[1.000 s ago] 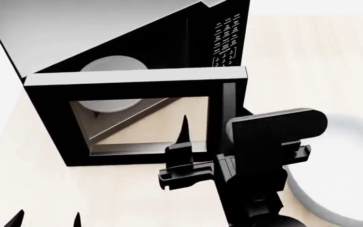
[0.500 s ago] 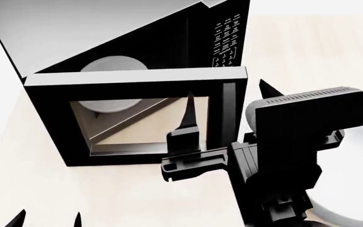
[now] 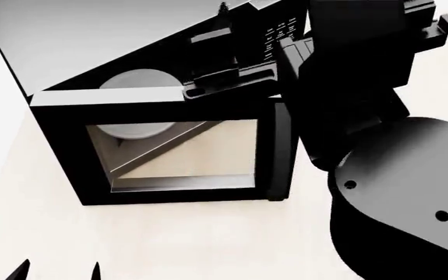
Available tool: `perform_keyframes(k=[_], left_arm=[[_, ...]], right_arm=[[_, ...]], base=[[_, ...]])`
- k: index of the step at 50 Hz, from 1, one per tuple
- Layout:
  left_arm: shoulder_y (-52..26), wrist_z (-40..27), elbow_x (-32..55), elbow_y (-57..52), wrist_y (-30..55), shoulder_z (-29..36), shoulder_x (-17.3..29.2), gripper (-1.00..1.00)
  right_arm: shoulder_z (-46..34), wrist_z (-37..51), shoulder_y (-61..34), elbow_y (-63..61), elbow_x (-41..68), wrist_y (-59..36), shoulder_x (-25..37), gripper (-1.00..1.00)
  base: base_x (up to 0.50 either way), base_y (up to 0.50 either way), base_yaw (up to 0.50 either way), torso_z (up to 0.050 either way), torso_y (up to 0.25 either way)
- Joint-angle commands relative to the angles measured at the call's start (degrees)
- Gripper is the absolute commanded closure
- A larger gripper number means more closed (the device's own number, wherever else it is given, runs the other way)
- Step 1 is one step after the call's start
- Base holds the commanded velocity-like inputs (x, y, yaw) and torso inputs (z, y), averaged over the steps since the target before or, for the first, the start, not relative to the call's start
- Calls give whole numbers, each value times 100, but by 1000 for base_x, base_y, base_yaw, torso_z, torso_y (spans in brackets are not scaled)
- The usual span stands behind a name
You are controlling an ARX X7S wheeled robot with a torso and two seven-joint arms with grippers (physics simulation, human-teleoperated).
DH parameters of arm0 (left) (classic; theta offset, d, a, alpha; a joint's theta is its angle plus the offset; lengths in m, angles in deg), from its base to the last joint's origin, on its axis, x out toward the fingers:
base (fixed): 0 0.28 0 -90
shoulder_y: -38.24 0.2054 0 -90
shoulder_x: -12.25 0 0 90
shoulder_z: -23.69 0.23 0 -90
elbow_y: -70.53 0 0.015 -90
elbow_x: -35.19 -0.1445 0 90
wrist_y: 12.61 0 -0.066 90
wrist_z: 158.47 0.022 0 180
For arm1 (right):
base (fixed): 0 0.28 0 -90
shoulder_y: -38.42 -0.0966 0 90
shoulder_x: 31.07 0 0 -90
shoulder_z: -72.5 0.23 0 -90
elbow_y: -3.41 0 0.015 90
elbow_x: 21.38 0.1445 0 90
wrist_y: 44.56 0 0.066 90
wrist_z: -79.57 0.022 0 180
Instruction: Open the microwave.
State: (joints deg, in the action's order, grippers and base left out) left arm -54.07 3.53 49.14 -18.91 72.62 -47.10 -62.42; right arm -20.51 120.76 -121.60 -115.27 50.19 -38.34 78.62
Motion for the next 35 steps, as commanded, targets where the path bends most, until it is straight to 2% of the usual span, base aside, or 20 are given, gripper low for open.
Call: perform_keyframes(k=[1, 6, 9, 15, 21, 23, 24, 28, 35], left_arm=[[38, -28, 5, 11, 36, 31, 21, -100], [29, -35, 17, 23, 31, 33, 26, -100], [8, -33, 24, 44, 30, 39, 24, -100], [11, -39, 34, 44, 23, 48, 35, -100], [5, -44, 42, 47, 21, 58, 39, -100], [12, -50, 36, 39, 14, 62, 46, -100], [17, -57, 26, 35, 10, 67, 48, -100], [15, -64, 30, 28, 15, 75, 55, -100], [22, -72, 42, 8, 19, 84, 70, -100]], right_arm=[[-1347, -780, -1547, 1452, -749, 150, 337, -100], [-2555, -1928, -2108, 2304, -1582, 672, 550, -100], [-2639, -2385, -2242, 2811, -1639, 932, 484, -100], [-3562, -3173, -2898, 3761, -2163, 970, 414, -100], [-3181, -3401, -3239, 4933, -1933, 864, 43, -100], [-3529, -3712, -3458, 5308, -2079, 800, -32, -100], [-3297, -3709, -3447, 5530, -1974, 876, -103, -100], [-4024, -4444, -3829, 6161, -2242, 791, -247, -100], [-4323, -4835, -4102, 6866, -2436, 922, -511, -100]], base=[[0, 0, 0, 0, 0], [0, 0, 0, 0, 0], [0, 0, 0, 0, 0], [0, 0, 0, 0, 0], [0, 0, 0, 0, 0], [0, 0, 0, 0, 0], [0, 0, 0, 0, 0], [0, 0, 0, 0, 0], [0, 0, 0, 0, 0]])
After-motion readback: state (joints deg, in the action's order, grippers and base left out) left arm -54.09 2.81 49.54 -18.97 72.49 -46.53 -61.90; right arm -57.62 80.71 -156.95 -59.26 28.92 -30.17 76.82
